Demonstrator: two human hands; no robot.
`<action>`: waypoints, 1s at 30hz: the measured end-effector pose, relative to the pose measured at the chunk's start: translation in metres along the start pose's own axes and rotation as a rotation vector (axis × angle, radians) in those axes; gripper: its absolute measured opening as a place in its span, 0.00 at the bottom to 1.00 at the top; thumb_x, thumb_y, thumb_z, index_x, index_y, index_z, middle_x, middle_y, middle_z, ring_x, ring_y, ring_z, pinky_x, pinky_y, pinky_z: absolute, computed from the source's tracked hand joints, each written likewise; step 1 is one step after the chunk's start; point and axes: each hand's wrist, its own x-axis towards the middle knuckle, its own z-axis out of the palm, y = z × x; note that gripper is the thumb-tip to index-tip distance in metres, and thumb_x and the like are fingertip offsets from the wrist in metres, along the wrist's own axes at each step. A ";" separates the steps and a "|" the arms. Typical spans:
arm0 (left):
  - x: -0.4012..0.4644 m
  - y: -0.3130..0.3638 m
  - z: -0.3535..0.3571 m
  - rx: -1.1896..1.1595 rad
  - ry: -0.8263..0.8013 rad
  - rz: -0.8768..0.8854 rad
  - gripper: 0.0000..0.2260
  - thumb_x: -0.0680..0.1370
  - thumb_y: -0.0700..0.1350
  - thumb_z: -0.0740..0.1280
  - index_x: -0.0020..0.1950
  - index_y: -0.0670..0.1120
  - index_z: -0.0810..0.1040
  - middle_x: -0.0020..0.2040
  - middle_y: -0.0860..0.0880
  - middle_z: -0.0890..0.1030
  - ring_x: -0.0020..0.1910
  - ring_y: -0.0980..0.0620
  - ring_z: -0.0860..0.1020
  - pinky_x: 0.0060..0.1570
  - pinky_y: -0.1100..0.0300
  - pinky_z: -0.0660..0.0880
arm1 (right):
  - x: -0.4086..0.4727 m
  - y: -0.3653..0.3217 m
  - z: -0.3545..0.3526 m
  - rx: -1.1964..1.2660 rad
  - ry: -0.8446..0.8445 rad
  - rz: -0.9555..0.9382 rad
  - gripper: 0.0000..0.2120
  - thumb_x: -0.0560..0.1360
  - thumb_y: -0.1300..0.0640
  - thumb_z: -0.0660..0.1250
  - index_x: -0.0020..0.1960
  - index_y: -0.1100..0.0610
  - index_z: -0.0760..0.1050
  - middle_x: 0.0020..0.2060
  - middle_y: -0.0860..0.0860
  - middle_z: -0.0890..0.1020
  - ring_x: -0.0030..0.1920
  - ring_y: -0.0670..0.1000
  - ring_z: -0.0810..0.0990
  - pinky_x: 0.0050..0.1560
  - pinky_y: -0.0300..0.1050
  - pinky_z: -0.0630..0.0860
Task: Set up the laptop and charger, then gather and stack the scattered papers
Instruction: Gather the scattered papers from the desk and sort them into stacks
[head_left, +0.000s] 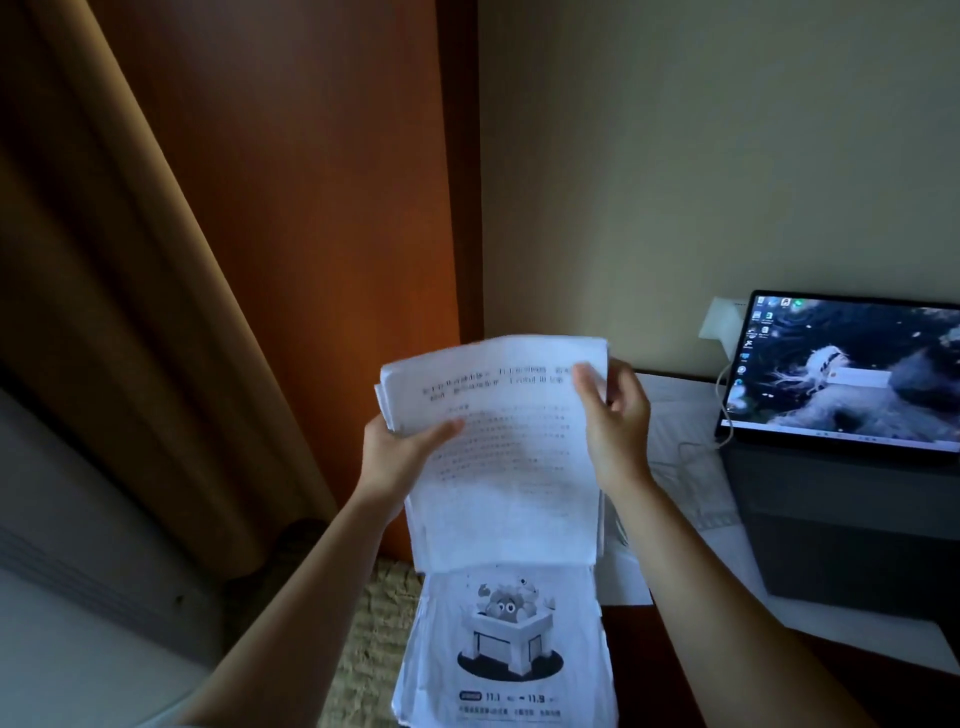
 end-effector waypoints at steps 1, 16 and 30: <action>-0.004 -0.005 -0.001 0.024 -0.017 -0.024 0.11 0.68 0.37 0.76 0.47 0.45 0.80 0.44 0.49 0.84 0.42 0.51 0.84 0.36 0.60 0.80 | -0.006 0.009 -0.005 -0.027 -0.022 0.050 0.06 0.74 0.58 0.71 0.50 0.54 0.78 0.43 0.43 0.82 0.47 0.40 0.80 0.48 0.34 0.74; -0.004 -0.017 0.005 0.070 -0.044 0.014 0.15 0.67 0.37 0.76 0.49 0.48 0.77 0.48 0.48 0.82 0.46 0.49 0.82 0.36 0.62 0.79 | -0.027 0.012 -0.012 -0.078 -0.058 0.256 0.03 0.71 0.58 0.74 0.42 0.51 0.81 0.36 0.45 0.85 0.39 0.41 0.84 0.37 0.32 0.77; 0.008 -0.018 0.002 0.049 -0.091 -0.050 0.15 0.67 0.37 0.77 0.51 0.45 0.78 0.48 0.48 0.83 0.46 0.50 0.83 0.38 0.62 0.80 | -0.019 0.018 -0.017 -0.056 -0.062 0.365 0.03 0.70 0.58 0.75 0.40 0.53 0.81 0.35 0.45 0.85 0.36 0.41 0.84 0.35 0.33 0.77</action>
